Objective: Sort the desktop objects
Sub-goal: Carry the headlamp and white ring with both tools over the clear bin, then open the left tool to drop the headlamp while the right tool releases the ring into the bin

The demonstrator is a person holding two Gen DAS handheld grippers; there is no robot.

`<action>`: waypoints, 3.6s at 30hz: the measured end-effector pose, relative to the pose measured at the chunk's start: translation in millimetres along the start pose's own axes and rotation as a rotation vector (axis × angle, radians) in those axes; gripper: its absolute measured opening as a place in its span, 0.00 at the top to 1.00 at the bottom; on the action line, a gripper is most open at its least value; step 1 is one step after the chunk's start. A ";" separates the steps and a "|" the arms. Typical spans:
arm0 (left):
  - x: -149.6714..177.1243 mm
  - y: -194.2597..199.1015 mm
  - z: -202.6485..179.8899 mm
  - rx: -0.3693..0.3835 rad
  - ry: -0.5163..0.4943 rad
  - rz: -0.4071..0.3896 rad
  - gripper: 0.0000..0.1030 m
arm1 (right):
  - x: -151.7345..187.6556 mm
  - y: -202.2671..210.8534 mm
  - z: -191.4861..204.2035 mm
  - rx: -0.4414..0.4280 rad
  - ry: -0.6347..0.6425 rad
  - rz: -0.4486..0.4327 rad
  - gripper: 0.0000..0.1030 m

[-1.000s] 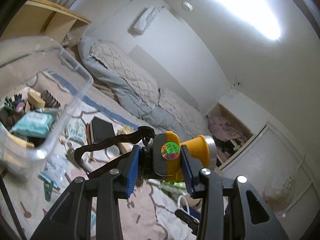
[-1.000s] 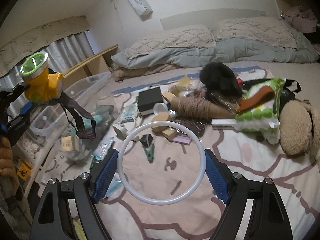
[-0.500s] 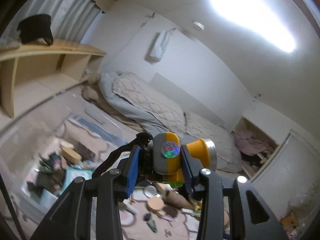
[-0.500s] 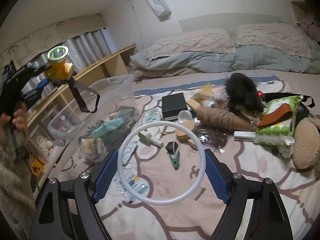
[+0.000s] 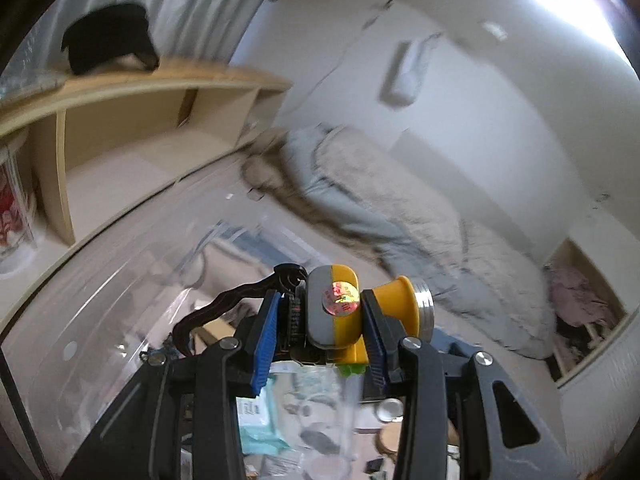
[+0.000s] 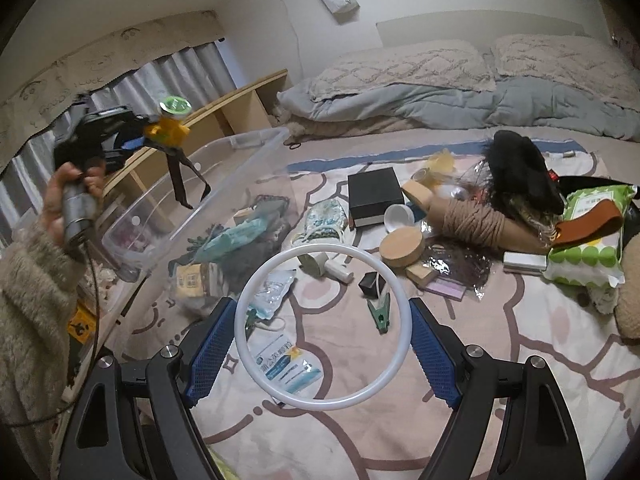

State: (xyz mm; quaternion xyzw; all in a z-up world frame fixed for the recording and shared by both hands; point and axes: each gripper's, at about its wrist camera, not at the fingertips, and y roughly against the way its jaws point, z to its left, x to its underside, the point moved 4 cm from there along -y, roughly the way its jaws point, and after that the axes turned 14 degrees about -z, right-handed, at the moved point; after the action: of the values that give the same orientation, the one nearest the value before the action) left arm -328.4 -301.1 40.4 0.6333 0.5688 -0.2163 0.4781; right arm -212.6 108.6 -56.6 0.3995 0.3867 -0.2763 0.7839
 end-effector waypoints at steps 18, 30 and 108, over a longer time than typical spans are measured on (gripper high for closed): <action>33.9 -113.1 78.4 -0.404 0.154 0.129 0.61 | 20.7 -23.7 -38.8 0.085 0.005 0.048 0.18; 8.9 -46.0 59.0 -0.236 0.020 0.071 0.30 | 7.2 -20.7 -10.6 0.059 0.053 0.035 0.18; 65.9 169.7 44.4 -0.048 -0.340 -0.119 0.00 | -91.4 -66.8 203.5 -0.138 0.378 -0.172 0.00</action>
State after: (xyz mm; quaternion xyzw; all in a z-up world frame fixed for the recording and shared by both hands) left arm -141.9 -287.3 27.6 0.5414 0.5211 -0.3344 0.5688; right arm -234.0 -86.3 69.1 0.3552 0.5774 -0.2351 0.6965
